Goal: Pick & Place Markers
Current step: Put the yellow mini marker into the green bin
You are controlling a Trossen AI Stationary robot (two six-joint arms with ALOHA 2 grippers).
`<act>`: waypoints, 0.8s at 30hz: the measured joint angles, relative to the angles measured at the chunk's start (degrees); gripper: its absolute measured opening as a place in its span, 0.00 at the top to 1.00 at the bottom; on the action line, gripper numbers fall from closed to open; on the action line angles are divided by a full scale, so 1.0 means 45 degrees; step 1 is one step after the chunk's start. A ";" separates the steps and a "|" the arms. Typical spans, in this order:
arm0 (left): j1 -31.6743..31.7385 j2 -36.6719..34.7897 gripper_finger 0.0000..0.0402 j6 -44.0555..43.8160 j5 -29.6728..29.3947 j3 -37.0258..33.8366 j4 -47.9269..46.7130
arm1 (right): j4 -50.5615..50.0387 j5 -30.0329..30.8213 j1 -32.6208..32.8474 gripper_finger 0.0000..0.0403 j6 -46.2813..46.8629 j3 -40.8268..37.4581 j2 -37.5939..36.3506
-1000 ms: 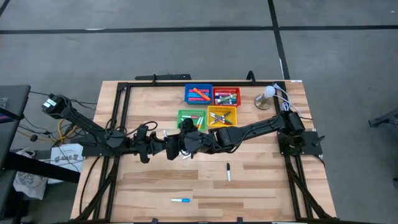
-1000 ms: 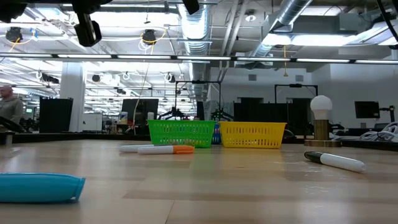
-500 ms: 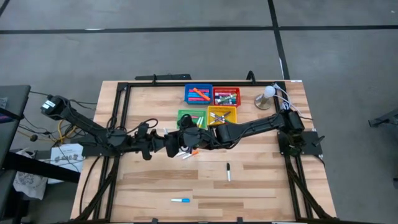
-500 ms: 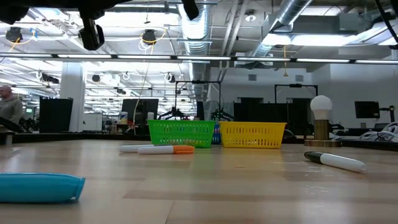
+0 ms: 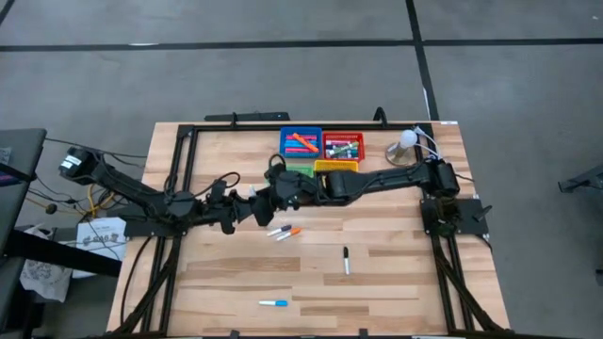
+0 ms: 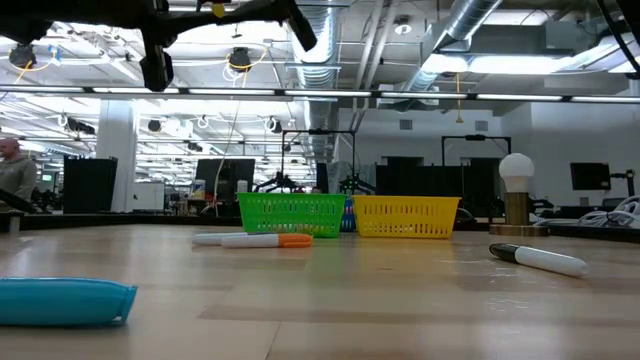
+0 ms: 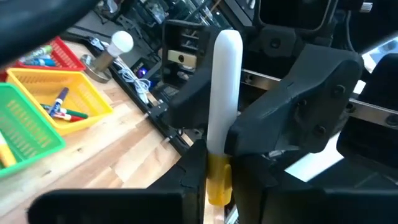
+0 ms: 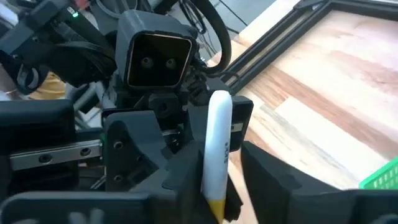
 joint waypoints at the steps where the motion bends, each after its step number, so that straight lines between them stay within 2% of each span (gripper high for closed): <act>1: 0.0083 0.0000 0.87 0.0000 0.0006 0.0000 -0.0002 | -0.0009 -0.0184 -0.0095 0.70 -0.0117 0.0000 0.0000; 6: 0.0308 -0.0005 0.86 0.0000 0.0187 0.0000 0.0002 | -0.0051 -0.1386 -0.0509 0.57 -0.0896 0.0000 -0.0085; 12: 0.0580 -0.0021 0.86 -0.0386 -0.0181 0.0029 0.0030 | -0.0622 -0.2371 -0.0788 0.49 -0.2169 -0.0019 -0.0691; 21: 0.1159 -0.0176 0.86 -0.0413 -0.0104 0.0053 -0.0105 | -0.1971 -0.2389 -0.1374 0.45 -0.2828 -0.0034 -0.1435; 24: 0.1532 -0.0175 0.86 -0.0484 -0.0093 0.0053 -0.0124 | -0.2860 -0.1865 -0.1565 0.45 -0.2456 -0.0034 -0.1675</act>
